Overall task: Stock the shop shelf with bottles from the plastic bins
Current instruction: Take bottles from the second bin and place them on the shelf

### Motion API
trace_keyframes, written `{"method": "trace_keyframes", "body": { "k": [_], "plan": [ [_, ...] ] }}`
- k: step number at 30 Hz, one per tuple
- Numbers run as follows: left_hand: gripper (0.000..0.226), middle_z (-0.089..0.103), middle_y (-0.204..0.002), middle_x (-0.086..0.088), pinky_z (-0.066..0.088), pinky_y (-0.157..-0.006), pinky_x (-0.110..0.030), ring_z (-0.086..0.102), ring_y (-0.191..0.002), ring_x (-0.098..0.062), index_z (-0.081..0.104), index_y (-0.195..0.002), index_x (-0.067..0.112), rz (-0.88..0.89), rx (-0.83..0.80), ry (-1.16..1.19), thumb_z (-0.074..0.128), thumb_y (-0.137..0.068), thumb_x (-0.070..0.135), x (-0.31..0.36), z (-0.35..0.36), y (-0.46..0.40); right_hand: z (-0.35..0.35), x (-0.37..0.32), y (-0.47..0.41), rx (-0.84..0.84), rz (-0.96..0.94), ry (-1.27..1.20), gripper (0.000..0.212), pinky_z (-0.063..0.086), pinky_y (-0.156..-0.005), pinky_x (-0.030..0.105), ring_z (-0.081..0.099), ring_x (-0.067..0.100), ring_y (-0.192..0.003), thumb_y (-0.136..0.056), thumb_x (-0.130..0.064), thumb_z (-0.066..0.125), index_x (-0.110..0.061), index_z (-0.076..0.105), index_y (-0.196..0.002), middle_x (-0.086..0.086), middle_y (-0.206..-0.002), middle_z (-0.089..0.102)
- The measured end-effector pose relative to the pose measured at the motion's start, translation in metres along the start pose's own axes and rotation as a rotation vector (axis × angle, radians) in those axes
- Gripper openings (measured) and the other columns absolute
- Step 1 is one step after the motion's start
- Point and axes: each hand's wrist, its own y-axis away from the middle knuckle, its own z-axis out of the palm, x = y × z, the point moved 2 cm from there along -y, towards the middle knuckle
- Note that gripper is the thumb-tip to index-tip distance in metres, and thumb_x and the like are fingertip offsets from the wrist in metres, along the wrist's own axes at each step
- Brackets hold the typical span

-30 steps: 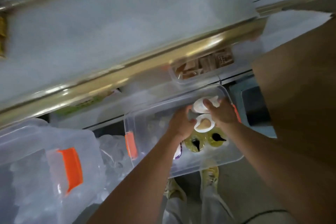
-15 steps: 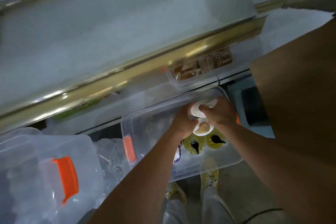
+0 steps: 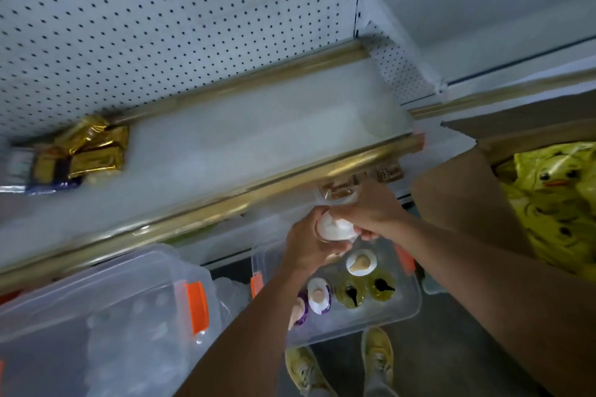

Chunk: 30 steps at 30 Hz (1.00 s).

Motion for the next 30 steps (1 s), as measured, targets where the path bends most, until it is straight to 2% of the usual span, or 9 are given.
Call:
{"method": "trace_keyframes", "body": {
  "k": [6,9,12,15,18,20,24,27,30],
  "plan": [
    [0.08,0.072,-0.106,0.009,0.056,-0.087,-0.043,0.066,-0.098,-0.014,0.066,-0.111,0.031,0.035,0.102,0.16,0.092,-0.038,0.052,0.035,-0.056,0.029,-0.035,-0.056,0.043,0.001,-0.18,-0.07,0.061,0.049,-0.05,0.028,0.056,0.016,-0.038,-0.083,-0.057,0.062,0.002,0.068,-0.068,0.01,-0.051,0.064],
    [0.075,0.074,-0.097,0.005,0.058,-0.08,-0.036,0.067,-0.088,-0.013,0.069,-0.106,0.022,0.02,0.136,0.241,0.092,-0.037,0.042,0.058,-0.085,0.047,-0.051,-0.077,0.062,-0.023,-0.234,-0.227,0.045,0.044,-0.052,0.024,0.055,0.016,-0.052,-0.099,-0.035,0.048,-0.001,0.065,-0.075,0.004,-0.057,0.06],
    [0.059,0.074,-0.094,0.006,0.056,-0.069,-0.022,0.07,-0.086,-0.012,0.07,-0.103,0.018,0.011,0.143,0.273,0.095,-0.05,0.024,0.079,-0.112,0.064,-0.058,-0.092,0.079,0.043,-0.348,-0.191,0.026,0.049,-0.063,0.032,0.06,0.018,-0.065,-0.098,-0.021,0.049,-0.006,0.064,-0.084,0.001,-0.071,0.063],
    [0.047,0.075,-0.091,0.003,0.051,-0.062,-0.016,0.071,-0.08,-0.011,0.07,-0.103,0.013,0.026,0.148,0.327,0.09,-0.06,0.014,0.103,-0.141,0.084,-0.061,-0.107,0.093,0.068,-0.348,-0.19,0.019,0.056,-0.07,0.036,0.066,0.021,-0.081,-0.099,-0.031,0.048,-0.018,0.062,-0.098,0.0,-0.094,0.065],
    [0.043,0.075,-0.09,-0.002,0.056,-0.064,-0.022,0.072,-0.079,-0.014,0.069,-0.103,0.013,0.051,0.18,0.381,0.087,-0.064,0.012,0.129,-0.171,0.103,-0.063,-0.119,0.114,-0.072,-0.296,-0.247,0.035,0.053,-0.071,0.031,0.062,0.017,-0.084,-0.103,-0.04,0.035,-0.018,0.061,-0.092,0.003,-0.097,0.064],
    [0.044,0.075,-0.092,-0.003,0.059,-0.071,-0.031,0.073,-0.084,-0.018,0.068,-0.105,0.013,0.09,0.2,0.386,0.087,-0.066,0.018,0.148,-0.193,0.113,-0.062,-0.119,0.124,-0.185,-0.22,-0.281,0.047,0.053,-0.084,0.037,0.063,0.019,-0.1,-0.101,-0.051,0.029,-0.018,0.062,-0.107,0.004,-0.109,0.066],
    [0.031,0.076,-0.09,-0.002,0.059,-0.068,-0.032,0.073,-0.083,-0.018,0.071,-0.101,0.013,0.167,0.278,0.38,0.081,-0.073,0.021,0.189,-0.238,0.133,-0.063,-0.12,0.14,-0.445,-0.156,-0.435,0.055,0.049,-0.096,0.052,0.056,0.023,-0.119,-0.088,-0.063,0.05,-0.023,0.054,-0.125,-0.001,-0.124,0.062],
    [0.024,0.076,-0.089,-0.007,0.059,-0.078,-0.045,0.072,-0.086,-0.026,0.072,-0.095,0.016,0.191,0.337,0.392,0.081,-0.074,0.02,0.219,-0.264,0.142,-0.068,-0.139,0.156,-0.522,-0.332,-0.371,0.062,0.053,-0.095,0.045,0.063,0.016,-0.111,-0.071,-0.037,0.082,-0.025,0.052,-0.123,-0.005,-0.119,0.067],
    [0.031,0.075,-0.091,-0.005,0.06,-0.078,-0.043,0.073,-0.086,-0.024,0.07,-0.1,0.019,0.24,0.379,0.368,0.082,-0.073,0.025,0.246,-0.285,0.149,-0.08,-0.166,0.165,-0.405,-0.468,-0.279,0.06,0.057,-0.088,0.036,0.069,0.015,-0.1,-0.066,-0.008,0.086,-0.017,0.057,-0.118,-0.003,-0.108,0.071]
  ]
}}
